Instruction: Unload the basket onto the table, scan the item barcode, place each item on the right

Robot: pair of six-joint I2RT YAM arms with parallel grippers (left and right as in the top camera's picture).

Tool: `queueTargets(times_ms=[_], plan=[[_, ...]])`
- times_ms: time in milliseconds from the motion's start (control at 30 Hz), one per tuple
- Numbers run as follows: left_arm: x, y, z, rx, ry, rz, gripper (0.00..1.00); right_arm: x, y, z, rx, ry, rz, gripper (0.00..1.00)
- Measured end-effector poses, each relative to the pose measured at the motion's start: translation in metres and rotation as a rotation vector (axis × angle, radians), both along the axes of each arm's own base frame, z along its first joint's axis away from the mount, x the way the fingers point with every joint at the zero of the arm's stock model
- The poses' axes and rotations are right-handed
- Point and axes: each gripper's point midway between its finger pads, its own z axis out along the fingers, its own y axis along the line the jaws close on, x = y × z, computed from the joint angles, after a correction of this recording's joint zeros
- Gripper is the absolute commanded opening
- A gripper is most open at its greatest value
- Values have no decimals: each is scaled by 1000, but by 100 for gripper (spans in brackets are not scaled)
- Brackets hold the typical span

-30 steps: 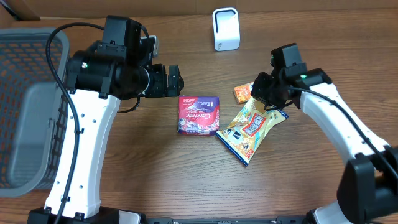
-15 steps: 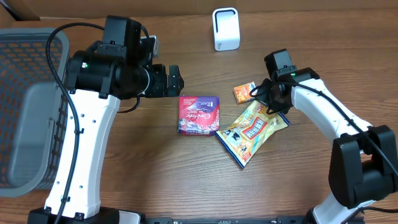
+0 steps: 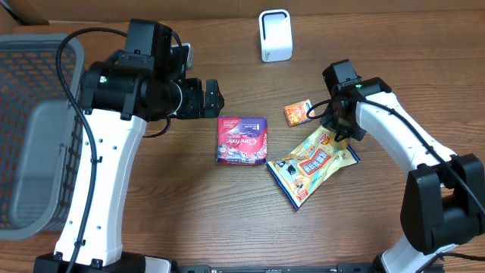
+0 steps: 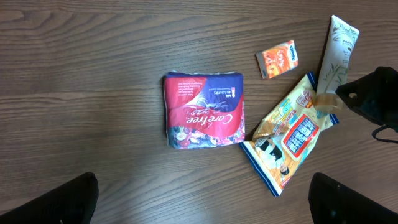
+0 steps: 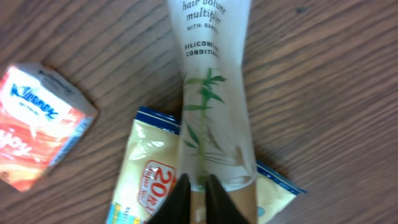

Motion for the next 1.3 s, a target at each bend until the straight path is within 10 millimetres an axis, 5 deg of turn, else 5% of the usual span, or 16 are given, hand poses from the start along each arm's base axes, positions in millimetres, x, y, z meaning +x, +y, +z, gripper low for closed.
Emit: queueTargets(times_ms=[400, 767, 933, 1033, 1100, 1300], plan=[[0, 0, 0, 0, 0, 0, 100, -8, -36, 1, -70, 46, -53, 24], [2, 0, 1, -1, -7, 0, 100, -1, 20, 3, 275, 59, 210, 20], [2, 0, 1, -1, -7, 0, 100, -8, 28, 26, 321, 100, 239, 22], [2, 0, 1, -1, -7, 0, 100, -3, 32, 48, 336, 88, 251, 33], [2, 0, 1, -1, -7, 0, 100, 1, 38, 59, 353, 70, 277, 55], [2, 0, 1, -1, -7, 0, 100, 2, 66, 65, 393, 39, 387, 86]])
